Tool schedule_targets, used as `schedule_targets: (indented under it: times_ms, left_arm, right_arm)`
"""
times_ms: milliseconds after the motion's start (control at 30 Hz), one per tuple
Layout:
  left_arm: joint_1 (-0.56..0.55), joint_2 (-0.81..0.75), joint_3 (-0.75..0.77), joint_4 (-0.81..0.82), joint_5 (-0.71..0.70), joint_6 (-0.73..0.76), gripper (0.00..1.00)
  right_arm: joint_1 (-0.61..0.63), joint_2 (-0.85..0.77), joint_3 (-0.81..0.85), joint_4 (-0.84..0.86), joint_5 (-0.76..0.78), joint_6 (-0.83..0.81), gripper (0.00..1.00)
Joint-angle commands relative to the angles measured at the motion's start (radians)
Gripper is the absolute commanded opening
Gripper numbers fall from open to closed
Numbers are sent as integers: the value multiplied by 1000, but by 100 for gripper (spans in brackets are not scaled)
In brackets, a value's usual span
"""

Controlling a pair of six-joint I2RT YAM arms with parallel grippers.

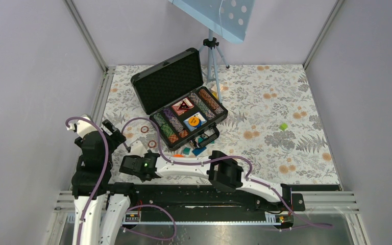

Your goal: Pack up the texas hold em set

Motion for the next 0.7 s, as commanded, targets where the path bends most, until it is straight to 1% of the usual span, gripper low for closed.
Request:
schedule_targets:
  times_ms: [0, 133, 200, 467, 667]
  left_arm:
    - [-3, -11, 3, 34, -4, 0, 79]
    - [-3, -11, 3, 35, -6, 0, 78]
    - [-3, -10, 3, 33, -4, 0, 79]
    - [-3, -13, 4, 31, -9, 1, 79]
    - [-3, -18, 6, 29, -17, -2, 78]
  right_arm:
    - [-7, -13, -96, -119, 124, -13, 57]
    - [-30, -86, -232, -47, 125, -3, 57]
    - [-33, -118, -273, -11, 130, -7, 58]
    - [-38, -158, -258, -7, 158, -13, 58]
    - [-37, -252, -318, 122, 138, -39, 61]
